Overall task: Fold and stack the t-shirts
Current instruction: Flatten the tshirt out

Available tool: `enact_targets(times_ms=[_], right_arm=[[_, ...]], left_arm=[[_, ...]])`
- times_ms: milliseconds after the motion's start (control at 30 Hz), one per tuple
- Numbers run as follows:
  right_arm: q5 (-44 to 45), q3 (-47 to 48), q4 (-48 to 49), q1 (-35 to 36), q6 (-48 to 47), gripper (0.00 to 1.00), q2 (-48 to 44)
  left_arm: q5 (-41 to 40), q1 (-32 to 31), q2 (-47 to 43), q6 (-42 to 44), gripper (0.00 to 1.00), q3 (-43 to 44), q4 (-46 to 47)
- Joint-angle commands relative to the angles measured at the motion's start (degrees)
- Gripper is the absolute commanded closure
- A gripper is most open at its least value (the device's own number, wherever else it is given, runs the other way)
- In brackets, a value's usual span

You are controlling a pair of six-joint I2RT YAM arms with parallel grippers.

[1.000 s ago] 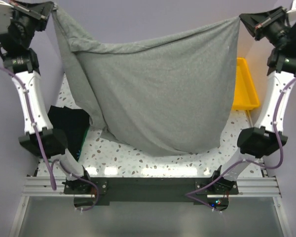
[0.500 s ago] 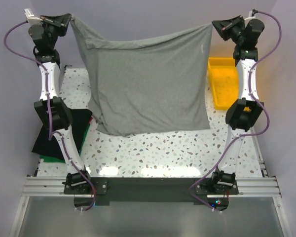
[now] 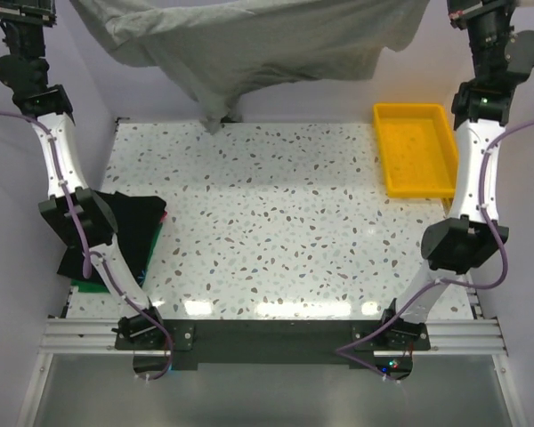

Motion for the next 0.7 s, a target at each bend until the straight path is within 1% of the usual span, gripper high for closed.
enact_targets(times_ms=[0,33,100,133,167,200,233,267,300,333,367,400,433,467,500,533,567,600,633,667], right_arm=[[-0.06,-11.12,6.79,-1.89,2.53,1.0,-2.53],[-2.15,-17.85,9.32,-2.42,4.19,1.0,-4.54],[-3.57,-25.61,11.27,-2.86,5.52,1.0,-7.09],[-4.8,-33.13,11.8,-3.12,5.96,1.0,-9.46],[-5.42,-36.86,12.33,-3.21,6.06,1.0,-10.52],[-6.21,-40.55,12.68,-3.22,6.23,1.0,-11.49],[-7.52,-47.29,12.95,-3.22,6.06,1.0,-13.33],[-8.32,-50.75,12.95,-3.3,6.06,1.0,-14.22],[-9.2,-57.31,12.95,-3.3,5.88,1.0,-15.1],[-9.9,-60.59,13.13,-3.3,6.14,1.0,-15.89],[-11.65,-63.59,13.04,-3.3,6.14,1.0,-17.46],[-12.54,-69.36,12.69,-3.3,5.88,1.0,-18.26],[-13.41,-71.94,11.99,-3.3,5.01,1.0,-18.97],[-14.73,-74.31,9.11,-3.3,4.04,1.0,-20.71],[-15.26,-78.08,7.17,-3.39,2.73,1.0,-21.51],[-15.62,-79.77,1.67,-3.48,-1.02,1.0,-22.57],[-15.19,-81.01,-1.78,-3.57,-3.06,1.0,-24.4],[-15.09,-82.06,-4.86,-3.65,-5.17,1.0,-25.55],[-14.92,-83.99,-7.41,-3.92,-8.85,1.0,-26.43],[-14.66,-84.88,-12.4,-4.27,-10.28,1.0,-27.31]], left_arm=[[4.35,0.64,-2.56,-6.42,1.0,-6.36,10.48],[5.33,0.72,-3.61,-6.78,1.0,-11.43,11.89],[8.4,0.64,-7.3,-7.48,1.0,-17.51,15.66],[9.2,0.64,-9.05,-7.66,1.0,-25.29,17.16],[9.99,0.55,-12.9,-8.09,1.0,-29.8,20.57],[10.87,0.55,-15.11,-8.01,1.0,-39.51,22.26],[11.23,0.64,-17.4,-7.75,1.0,-44.3,23.41],[11.58,0.55,-21.86,-7.4,1.0,-49.14,24.38],[12.54,0.55,-23.9,-5.92,1.0,-57.36,24.47],[13.16,0.81,-26.1,-4.86,1.0,-61.28,24.3],[13.69,0.73,-30.12,-4.06,1.0,-65.14,23.34],[14.56,0.72,-32.16,-1.71,1.0,-72.06,22.46],[15.09,0.72,-34.19,-0.2,1.0,-75.26,20.97],[15.45,0.72,-38.21,1.46,1.0,-78.25,16.7],[15.63,0.72,-40.34,5.14,1.0,-84.11,14.13],[15.45,0.72,-42.62,7.09,1.0,-86.95,11.32],[15.28,0.81,-46.82,11.28,1.0,-89.24,4.68],[14.84,0.81,-48.86,13.5,1.0,-93.18,1.57],[14.23,0.73,-50.89,15.78,1.0,-94.78,-1.77],[13.35,0.64,-54.82,20.33,1.0,-96.11,-9.72]])
